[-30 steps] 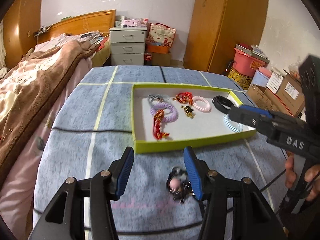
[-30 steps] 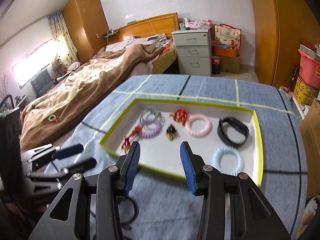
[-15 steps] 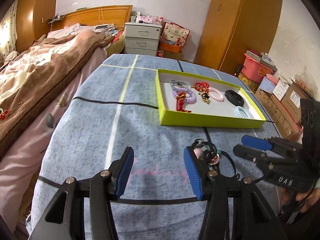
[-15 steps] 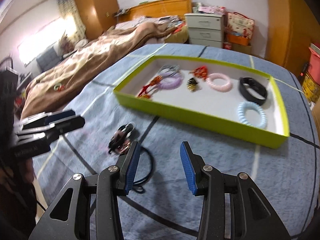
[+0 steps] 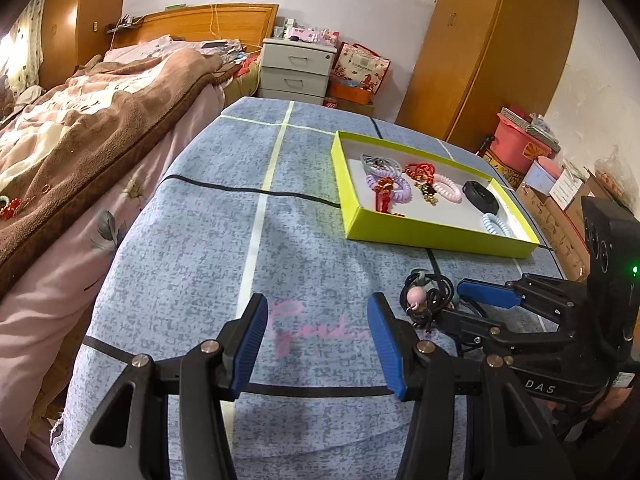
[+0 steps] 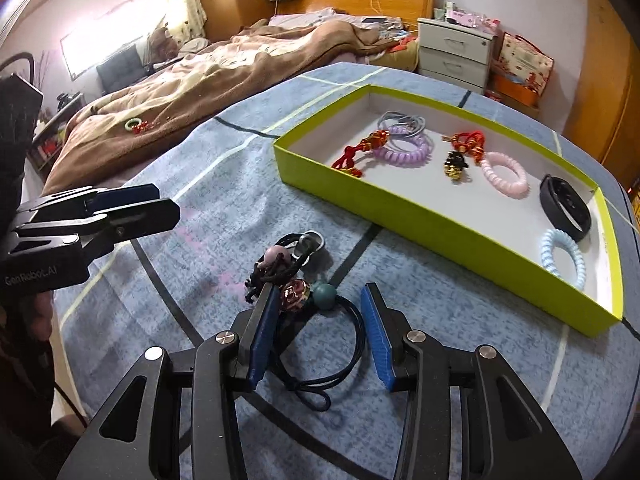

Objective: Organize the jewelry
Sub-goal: 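Grasp the black cord with teal bead with the right tool while the left tool grasps the pink-bead hair tie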

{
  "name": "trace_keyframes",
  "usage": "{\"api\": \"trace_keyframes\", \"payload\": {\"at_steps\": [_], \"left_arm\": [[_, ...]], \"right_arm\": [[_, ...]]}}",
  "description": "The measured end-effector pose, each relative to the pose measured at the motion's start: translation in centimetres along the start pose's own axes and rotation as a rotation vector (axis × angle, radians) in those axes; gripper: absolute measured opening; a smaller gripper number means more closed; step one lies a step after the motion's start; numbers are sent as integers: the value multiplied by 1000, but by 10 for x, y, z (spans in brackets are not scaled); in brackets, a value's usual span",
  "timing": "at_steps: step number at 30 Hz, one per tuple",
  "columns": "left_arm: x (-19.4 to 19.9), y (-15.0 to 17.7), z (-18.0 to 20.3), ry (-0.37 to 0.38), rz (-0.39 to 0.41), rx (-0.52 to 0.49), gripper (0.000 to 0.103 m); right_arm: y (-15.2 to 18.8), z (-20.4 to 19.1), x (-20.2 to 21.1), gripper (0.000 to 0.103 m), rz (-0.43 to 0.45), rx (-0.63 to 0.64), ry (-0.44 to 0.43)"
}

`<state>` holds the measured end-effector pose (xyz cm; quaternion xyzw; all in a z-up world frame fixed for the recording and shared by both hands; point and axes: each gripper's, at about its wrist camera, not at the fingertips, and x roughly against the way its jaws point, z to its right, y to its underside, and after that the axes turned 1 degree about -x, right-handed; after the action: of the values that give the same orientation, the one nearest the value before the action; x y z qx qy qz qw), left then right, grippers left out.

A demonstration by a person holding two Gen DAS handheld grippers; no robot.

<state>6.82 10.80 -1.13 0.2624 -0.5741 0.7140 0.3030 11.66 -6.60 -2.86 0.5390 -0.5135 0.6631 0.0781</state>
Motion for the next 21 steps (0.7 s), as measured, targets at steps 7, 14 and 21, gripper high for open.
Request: {"api": "trace_keyframes", "payload": {"at_steps": [7, 14, 21], "left_arm": [[-2, -1, 0, 9, -7, -4, 54], [-7, -2, 5, 18, -19, -11, 54], [-10, -3, 10, 20, -30, -14, 54]], "right_arm": [[-1, 0, -3, 44, -5, 1, 23], [2, 4, 0, 32, 3, -19, 53], [6, 16, 5, 7, 12, -72, 72]]}}
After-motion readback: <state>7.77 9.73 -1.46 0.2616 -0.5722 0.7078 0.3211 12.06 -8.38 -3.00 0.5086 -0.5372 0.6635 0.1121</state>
